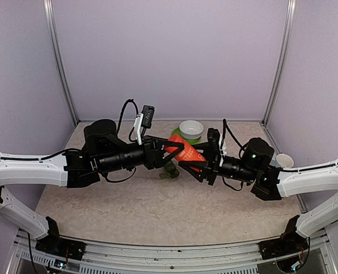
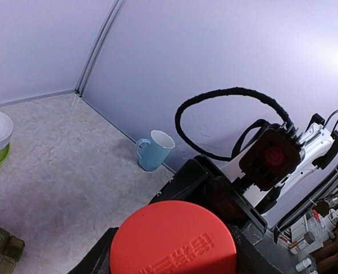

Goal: Sort the pills into containers
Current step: Unscrew the lid of the pill bottle from the pill bottle, then place the lid of the pill bottle at the center of the board, then hold the pill container at the center of the board, then pour the pill into the compartment of the pill container.

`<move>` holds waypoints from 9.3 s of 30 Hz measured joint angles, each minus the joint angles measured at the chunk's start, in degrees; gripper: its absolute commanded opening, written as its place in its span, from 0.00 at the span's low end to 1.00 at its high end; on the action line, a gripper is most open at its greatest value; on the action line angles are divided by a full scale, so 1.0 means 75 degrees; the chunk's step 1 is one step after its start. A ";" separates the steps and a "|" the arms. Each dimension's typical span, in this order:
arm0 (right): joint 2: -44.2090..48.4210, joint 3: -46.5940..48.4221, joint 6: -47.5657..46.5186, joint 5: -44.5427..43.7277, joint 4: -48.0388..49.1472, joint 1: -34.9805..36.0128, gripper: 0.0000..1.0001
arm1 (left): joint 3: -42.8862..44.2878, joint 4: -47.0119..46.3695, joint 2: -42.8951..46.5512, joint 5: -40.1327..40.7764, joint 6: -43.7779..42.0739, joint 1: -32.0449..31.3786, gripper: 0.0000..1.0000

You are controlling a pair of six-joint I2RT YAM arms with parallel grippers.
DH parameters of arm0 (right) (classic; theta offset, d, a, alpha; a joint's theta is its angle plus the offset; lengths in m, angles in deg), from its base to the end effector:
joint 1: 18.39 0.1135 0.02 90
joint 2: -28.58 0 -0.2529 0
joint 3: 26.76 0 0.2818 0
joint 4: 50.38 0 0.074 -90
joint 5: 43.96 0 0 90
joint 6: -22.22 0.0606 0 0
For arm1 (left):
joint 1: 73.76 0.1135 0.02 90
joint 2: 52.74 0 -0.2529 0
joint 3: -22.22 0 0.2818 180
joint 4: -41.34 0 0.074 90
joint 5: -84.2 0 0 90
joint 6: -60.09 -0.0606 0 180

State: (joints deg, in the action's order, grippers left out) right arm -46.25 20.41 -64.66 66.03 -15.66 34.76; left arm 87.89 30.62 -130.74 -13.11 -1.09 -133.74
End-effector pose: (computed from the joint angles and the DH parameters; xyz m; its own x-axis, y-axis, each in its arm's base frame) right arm 0.1834 0.2792 0.2429 0.0216 0.1141 -0.9932 -0.9581 0.2863 0.0121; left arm 0.1818 -0.3301 0.2969 -0.4570 -0.1648 -0.8741 0.8014 0.3500 -0.4850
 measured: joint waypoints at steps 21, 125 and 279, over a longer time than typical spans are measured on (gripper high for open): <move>-0.0740 -0.0020 -0.1702 -0.1938 0.0286 -0.0038 0.18 | 0.0731 0.0408 0.0184 0.2736 0.0930 -0.0064 0.29; -0.2474 -0.0128 0.0647 -0.1448 -0.0408 -0.0833 0.19 | 0.0032 -0.1687 -0.4334 0.1078 -0.1116 0.2509 0.99; -0.4304 0.3678 0.1341 -0.0437 -0.6333 -0.1480 0.19 | 0.0956 -0.2174 -0.6225 -0.0571 -0.2177 0.2859 0.94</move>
State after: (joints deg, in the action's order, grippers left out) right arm -78.53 47.99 -54.61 62.75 -63.16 23.66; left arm 95.06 14.32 -177.42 -17.40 -17.42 -112.30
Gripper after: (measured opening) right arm 0.520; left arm 0.947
